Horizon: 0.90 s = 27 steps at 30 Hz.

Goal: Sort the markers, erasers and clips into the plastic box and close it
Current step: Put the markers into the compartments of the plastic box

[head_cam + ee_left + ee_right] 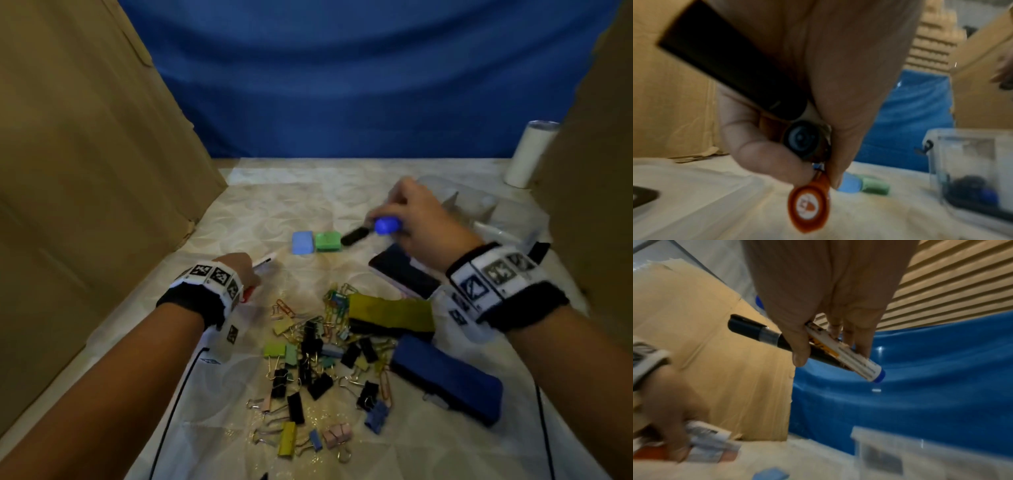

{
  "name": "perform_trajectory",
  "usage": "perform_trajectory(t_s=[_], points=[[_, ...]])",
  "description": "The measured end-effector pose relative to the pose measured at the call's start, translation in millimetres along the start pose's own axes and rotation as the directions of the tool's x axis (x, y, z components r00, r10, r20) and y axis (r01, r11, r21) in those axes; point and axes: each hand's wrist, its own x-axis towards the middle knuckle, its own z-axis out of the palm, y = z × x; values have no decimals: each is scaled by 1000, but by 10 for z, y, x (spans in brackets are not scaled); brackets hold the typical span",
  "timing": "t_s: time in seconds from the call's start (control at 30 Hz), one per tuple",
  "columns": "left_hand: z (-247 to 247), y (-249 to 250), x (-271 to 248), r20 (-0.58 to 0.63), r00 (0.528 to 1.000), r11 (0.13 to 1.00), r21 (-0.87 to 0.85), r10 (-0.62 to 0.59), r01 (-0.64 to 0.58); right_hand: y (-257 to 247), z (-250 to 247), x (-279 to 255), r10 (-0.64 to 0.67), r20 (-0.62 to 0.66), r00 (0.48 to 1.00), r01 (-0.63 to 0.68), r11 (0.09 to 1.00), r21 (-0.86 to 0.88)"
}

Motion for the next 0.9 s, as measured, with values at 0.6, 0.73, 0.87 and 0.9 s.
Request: perform_trajectory(t_s=[0.6,0.73,0.87,0.9], points=[[-162,486,-439,22,961,935,-237,277,-264,663,-285,921,460,260,849,-186,720,-668],[-184,527,-438,1,950,923,-239,313,-303,750,-246,945,489,275,828,-185,700,-690],[-167,565,-426,19,948,926,-224,317,-305,900,-196,1006,469,277,839,-206,744,-635],[-161,575,-426,24,946,926,-214,324,-312,910,-214,1019,458,268,848,-215,758,-615]])
